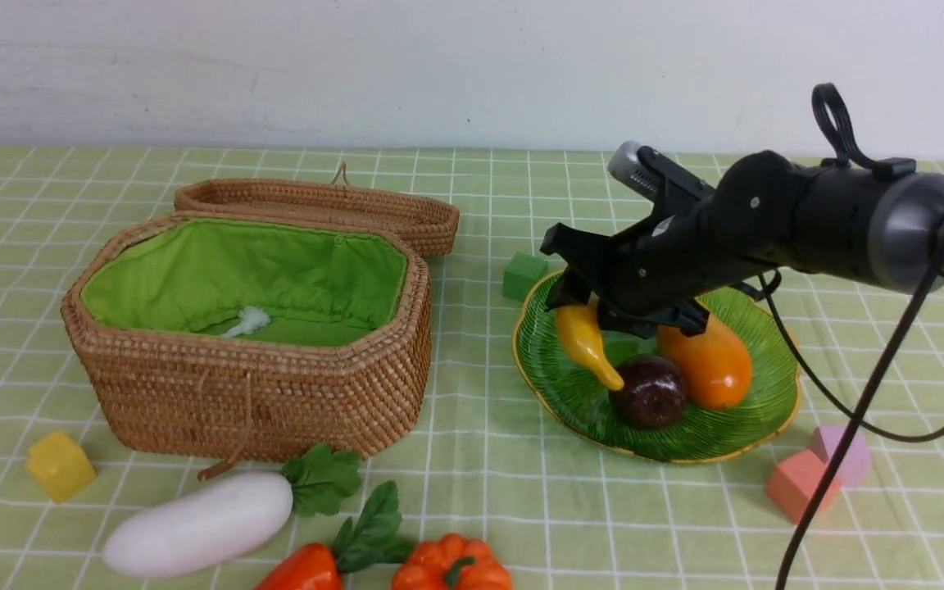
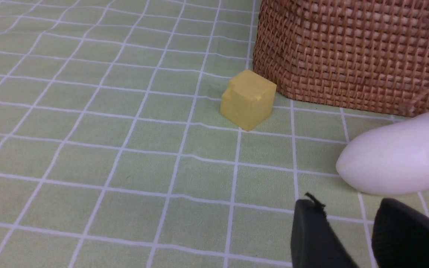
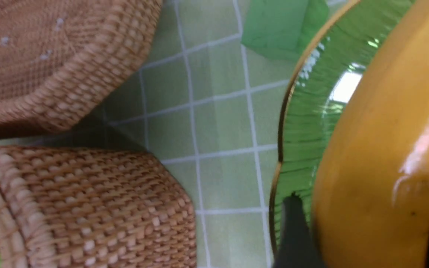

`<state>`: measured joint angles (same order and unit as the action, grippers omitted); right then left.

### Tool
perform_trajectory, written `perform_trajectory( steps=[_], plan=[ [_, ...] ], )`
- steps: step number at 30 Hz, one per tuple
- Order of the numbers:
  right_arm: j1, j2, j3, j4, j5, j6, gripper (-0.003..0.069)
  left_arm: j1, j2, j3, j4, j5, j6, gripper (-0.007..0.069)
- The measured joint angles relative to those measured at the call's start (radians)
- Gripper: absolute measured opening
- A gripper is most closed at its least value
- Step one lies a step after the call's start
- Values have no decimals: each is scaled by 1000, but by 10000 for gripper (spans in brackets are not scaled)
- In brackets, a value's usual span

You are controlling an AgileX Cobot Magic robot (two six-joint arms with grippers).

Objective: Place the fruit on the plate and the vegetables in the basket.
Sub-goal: Use the right arm to grab a banana and put it into the right plate, then use the left arm to grab a carrot and put it into the left basket

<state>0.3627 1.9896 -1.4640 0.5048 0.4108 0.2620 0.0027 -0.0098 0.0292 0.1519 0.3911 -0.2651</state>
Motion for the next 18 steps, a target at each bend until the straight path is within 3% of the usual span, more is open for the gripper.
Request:
perform_trajectory(
  steps=[4,8,14,18],
  plan=[
    [0,-5,0,6,14,1,619,0,0,0,0,0,0,239],
    [0,-40,0,-22,56,1,674,0,0,0,0,0,0,239],
    [-13,-211,0,-183,112,-1,600,0,0,0,0,0,0,239],
    [-14,-377,0,-380,201,-17,468,0,0,0,0,0,0,239]
  ],
)
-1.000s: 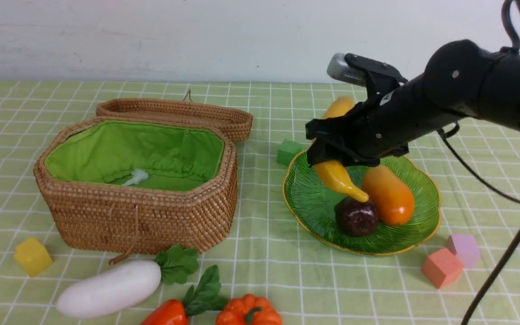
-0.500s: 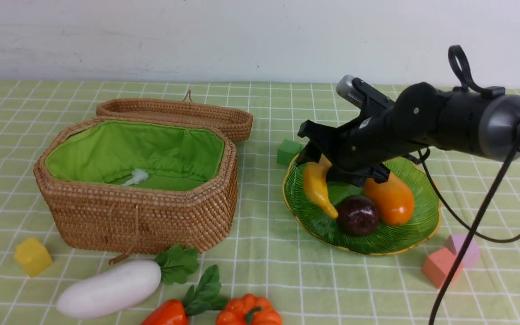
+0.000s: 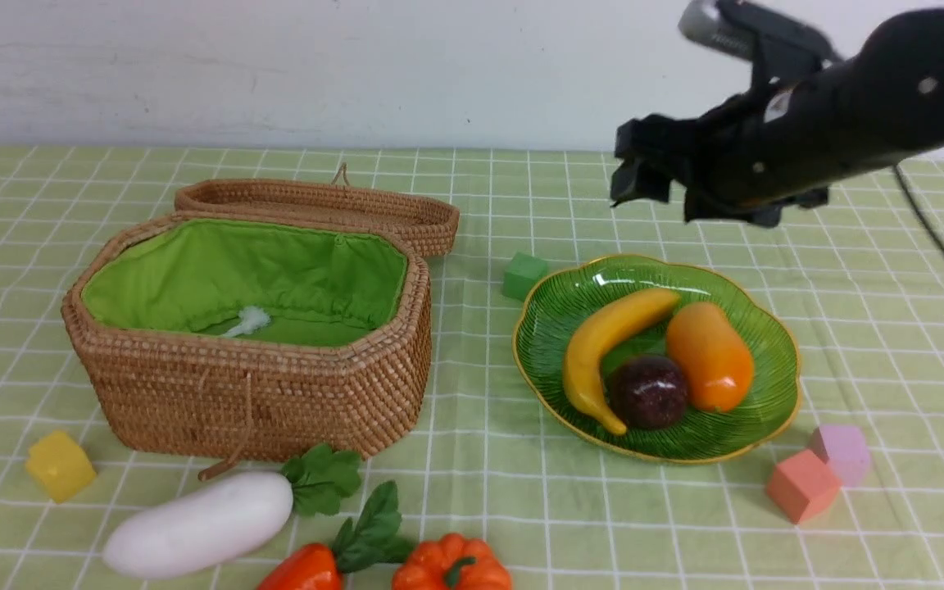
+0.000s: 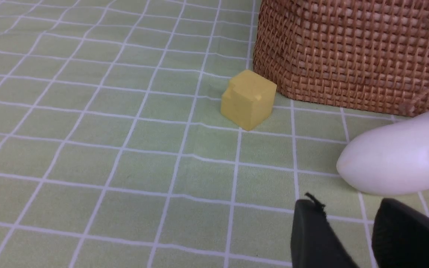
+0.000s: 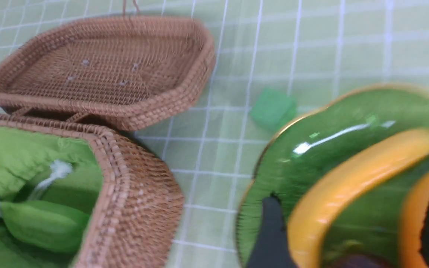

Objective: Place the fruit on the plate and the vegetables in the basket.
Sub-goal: Use the left arm to grab a carrot and put it into the left basket

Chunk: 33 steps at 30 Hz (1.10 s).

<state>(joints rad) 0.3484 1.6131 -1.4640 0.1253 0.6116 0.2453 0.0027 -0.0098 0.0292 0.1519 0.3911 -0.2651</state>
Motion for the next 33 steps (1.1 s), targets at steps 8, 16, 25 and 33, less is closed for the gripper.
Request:
perform_trajectory(
  steps=[8,16,25,33],
  plan=[
    [0,-352,197,-244,202,-7,79,0,0,0,0,0,0,239],
    [0,-618,573,-228,161,-50,-18,0,0,0,0,0,0,239],
    [0,-707,657,-220,167,-59,-18,0,0,0,0,0,0,239],
    [-12,-712,663,-234,157,-60,-14,0,0,0,0,0,0,239]
  ],
)
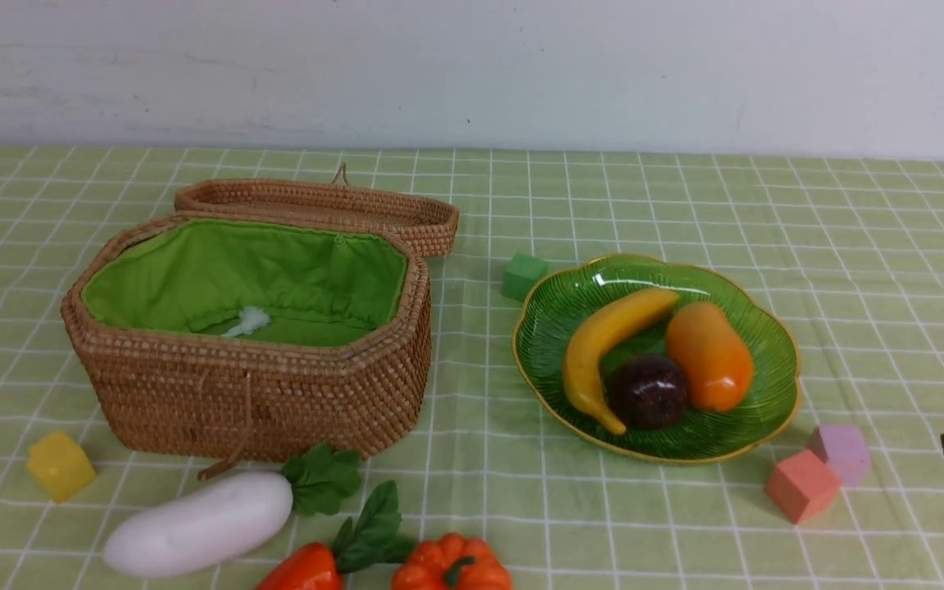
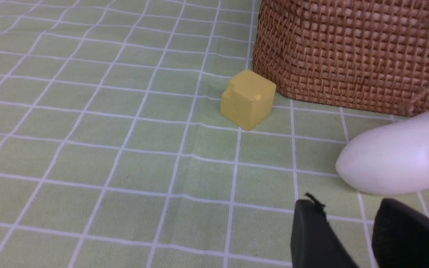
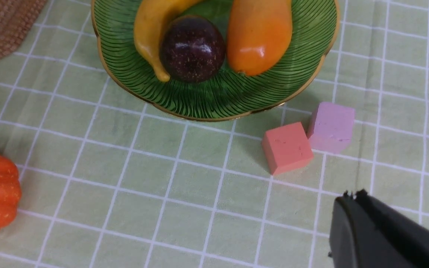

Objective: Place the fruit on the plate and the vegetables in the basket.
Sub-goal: Use the left arm to grab a carrot and put it into the left basket

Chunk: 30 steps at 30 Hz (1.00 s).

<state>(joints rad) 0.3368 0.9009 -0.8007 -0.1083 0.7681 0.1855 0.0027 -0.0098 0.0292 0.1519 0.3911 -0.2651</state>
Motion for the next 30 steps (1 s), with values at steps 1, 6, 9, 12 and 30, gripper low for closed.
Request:
perform_trajectory(
  steps=[1,6,9,12,30],
  plan=[
    [-22,-10,4,-13,-15,0,-13,0,0,0,0,0,0,239],
    [-186,-127,47,37,-108,-4,-8,0,0,0,0,0,0,239],
    [-291,-274,160,108,-188,-58,-8,0,0,0,0,0,0,239],
    [-358,-420,297,140,-244,-112,-4,0,0,0,0,0,0,239],
    [-519,-913,819,54,-387,-133,7,0,-1,0,0,0,0,239]
  ],
)
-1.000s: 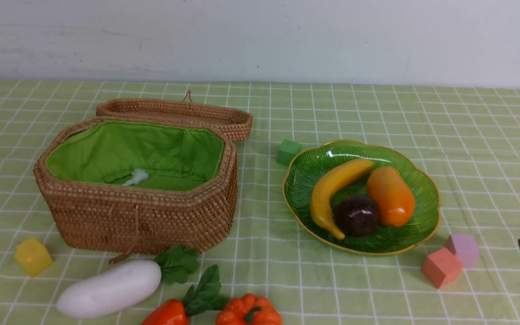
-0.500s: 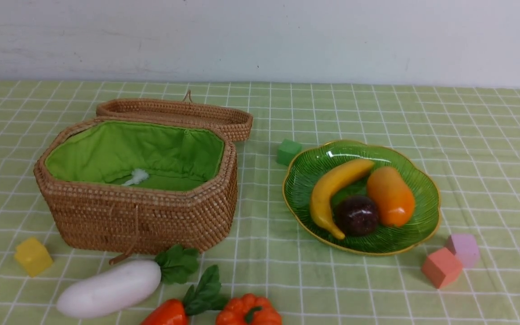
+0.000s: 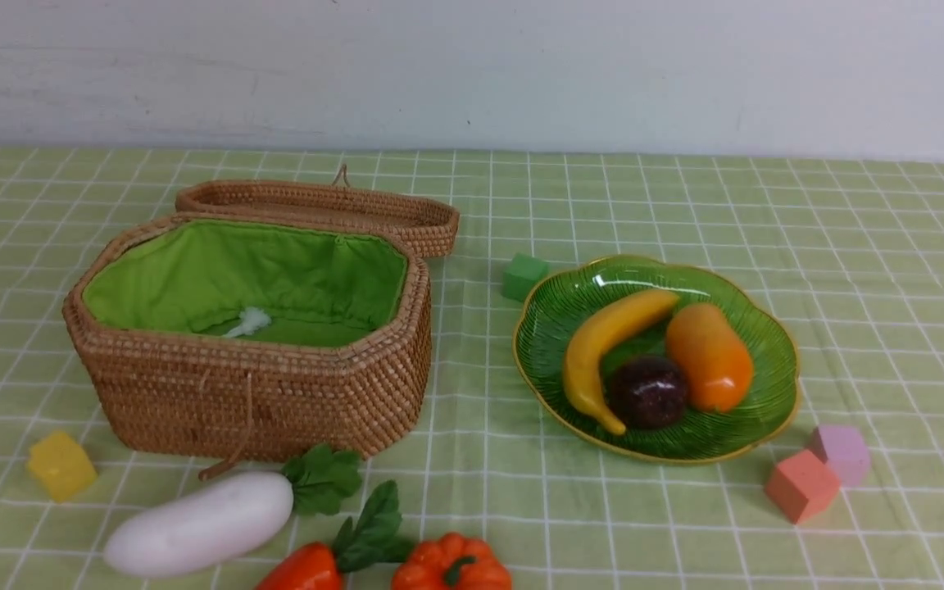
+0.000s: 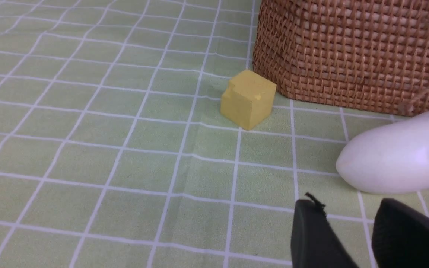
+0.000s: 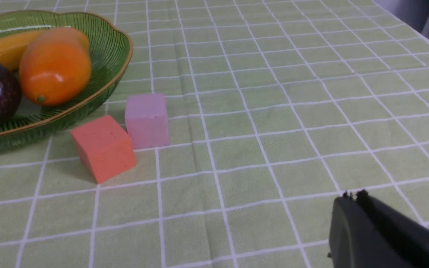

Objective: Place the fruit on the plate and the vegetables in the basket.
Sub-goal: Use the left arm to grab a carrot and put it into the left basket

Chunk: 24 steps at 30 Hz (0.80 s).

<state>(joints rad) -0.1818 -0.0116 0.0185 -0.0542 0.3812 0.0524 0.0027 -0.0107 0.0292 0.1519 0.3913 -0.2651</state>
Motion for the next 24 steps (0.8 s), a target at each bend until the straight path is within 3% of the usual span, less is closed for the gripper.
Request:
perform_trajectory(
  steps=[24],
  plan=[
    [-1,0,0,0,-2,0,36,0,0,0,0,0,0,239]
  ],
)
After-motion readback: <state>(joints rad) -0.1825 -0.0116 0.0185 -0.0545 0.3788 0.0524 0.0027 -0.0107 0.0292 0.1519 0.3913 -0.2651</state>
